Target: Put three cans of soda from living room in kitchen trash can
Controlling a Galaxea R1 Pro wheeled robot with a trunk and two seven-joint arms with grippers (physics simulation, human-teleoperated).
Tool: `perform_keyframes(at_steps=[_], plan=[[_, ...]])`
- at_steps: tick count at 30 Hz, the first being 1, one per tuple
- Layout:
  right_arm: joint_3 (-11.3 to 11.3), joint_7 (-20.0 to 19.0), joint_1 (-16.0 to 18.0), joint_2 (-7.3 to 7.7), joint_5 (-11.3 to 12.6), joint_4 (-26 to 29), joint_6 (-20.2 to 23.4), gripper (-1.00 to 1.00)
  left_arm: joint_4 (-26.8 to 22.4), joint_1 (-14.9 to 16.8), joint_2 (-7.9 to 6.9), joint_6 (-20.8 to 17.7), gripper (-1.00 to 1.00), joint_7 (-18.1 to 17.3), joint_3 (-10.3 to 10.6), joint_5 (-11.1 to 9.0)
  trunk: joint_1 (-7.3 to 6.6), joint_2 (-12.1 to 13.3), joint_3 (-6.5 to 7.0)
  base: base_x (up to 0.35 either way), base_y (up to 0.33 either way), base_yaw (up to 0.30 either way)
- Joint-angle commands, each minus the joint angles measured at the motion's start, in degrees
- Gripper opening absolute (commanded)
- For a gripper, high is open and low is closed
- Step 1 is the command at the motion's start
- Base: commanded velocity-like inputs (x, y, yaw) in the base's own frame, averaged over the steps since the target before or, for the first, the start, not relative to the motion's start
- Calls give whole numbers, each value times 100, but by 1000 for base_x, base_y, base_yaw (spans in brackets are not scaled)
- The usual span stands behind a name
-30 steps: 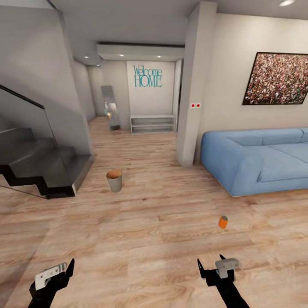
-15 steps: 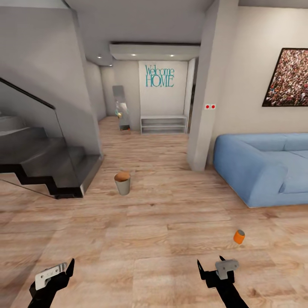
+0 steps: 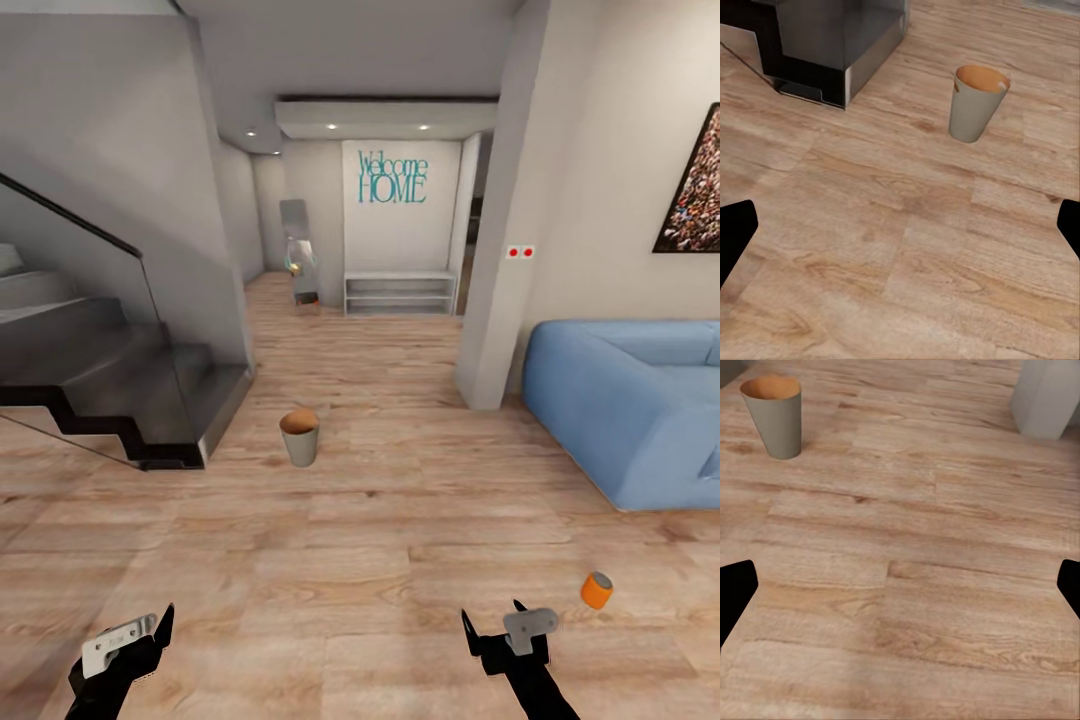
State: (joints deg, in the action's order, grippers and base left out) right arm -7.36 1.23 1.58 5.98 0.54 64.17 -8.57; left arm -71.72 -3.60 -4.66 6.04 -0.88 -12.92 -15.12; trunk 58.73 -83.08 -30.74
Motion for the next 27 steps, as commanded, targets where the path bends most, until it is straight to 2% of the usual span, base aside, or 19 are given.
perform_keyframes(at_steps=[1, 17, 27], plan=[[1, 0, 0, 0, -1, 0, 0, 100, 0, 0, 0, 1, 100, 0, 0, 0, 0, 0, 0, 292, 114, 9], [-2, 0, 0, 0, -2, -1, 2, 100, 0, 0, 0, 2, 100, 0, 0, 0, 0, 0, 0, 293, 120, 2], [-2, 0, 0, 0, -2, -1, 1, 100, 6, 0, 0, 2, 100, 0, 5, 0, 0, 0, 0, 286, 35, 0]])
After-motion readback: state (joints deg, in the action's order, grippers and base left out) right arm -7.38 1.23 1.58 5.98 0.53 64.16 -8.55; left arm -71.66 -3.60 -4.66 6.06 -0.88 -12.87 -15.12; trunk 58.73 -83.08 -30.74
